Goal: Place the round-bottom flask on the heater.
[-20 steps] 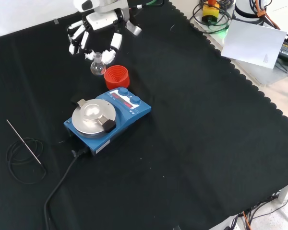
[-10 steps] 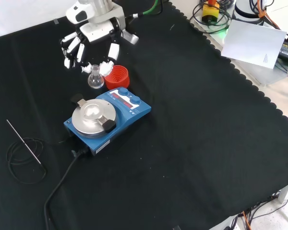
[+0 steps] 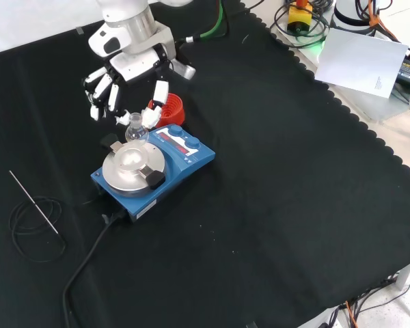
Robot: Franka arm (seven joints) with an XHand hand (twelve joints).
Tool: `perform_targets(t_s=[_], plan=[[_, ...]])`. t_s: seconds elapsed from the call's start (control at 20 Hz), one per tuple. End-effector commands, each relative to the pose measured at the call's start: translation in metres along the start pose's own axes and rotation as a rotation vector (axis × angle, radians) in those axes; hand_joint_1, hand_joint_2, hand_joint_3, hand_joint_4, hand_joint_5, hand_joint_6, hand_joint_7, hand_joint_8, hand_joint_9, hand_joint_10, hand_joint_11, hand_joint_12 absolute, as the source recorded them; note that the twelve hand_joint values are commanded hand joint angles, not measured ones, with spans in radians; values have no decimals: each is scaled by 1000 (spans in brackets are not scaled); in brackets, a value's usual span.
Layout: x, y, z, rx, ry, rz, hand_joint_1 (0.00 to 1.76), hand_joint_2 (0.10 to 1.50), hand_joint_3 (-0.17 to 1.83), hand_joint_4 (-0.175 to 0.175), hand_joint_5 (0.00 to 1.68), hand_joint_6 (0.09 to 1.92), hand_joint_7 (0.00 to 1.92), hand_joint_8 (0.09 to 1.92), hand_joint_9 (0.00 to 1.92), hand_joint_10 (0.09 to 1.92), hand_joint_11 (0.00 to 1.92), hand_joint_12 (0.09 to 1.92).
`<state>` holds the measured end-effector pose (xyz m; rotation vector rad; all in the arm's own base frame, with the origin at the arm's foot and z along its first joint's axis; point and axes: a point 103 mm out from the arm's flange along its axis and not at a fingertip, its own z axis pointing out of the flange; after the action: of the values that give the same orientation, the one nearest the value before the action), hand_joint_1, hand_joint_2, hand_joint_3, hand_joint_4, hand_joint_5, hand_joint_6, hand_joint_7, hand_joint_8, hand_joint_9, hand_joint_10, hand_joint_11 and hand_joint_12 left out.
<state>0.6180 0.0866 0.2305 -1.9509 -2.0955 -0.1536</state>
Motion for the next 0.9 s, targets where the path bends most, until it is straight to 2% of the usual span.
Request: perform_targets(t_s=[0.05,0.65,0.9], plan=[[4,6,9,5,9,-6,1032,754,767,156,988,1210,355,652,517,677,0,1364],[-13,21,12,6,21,0,1034,751,772,154,989,1211,356,653,518,678,0,1364],[-22,29,19,26,33,9,1034,750,774,154,990,1211,357,653,519,679,0,1363]])
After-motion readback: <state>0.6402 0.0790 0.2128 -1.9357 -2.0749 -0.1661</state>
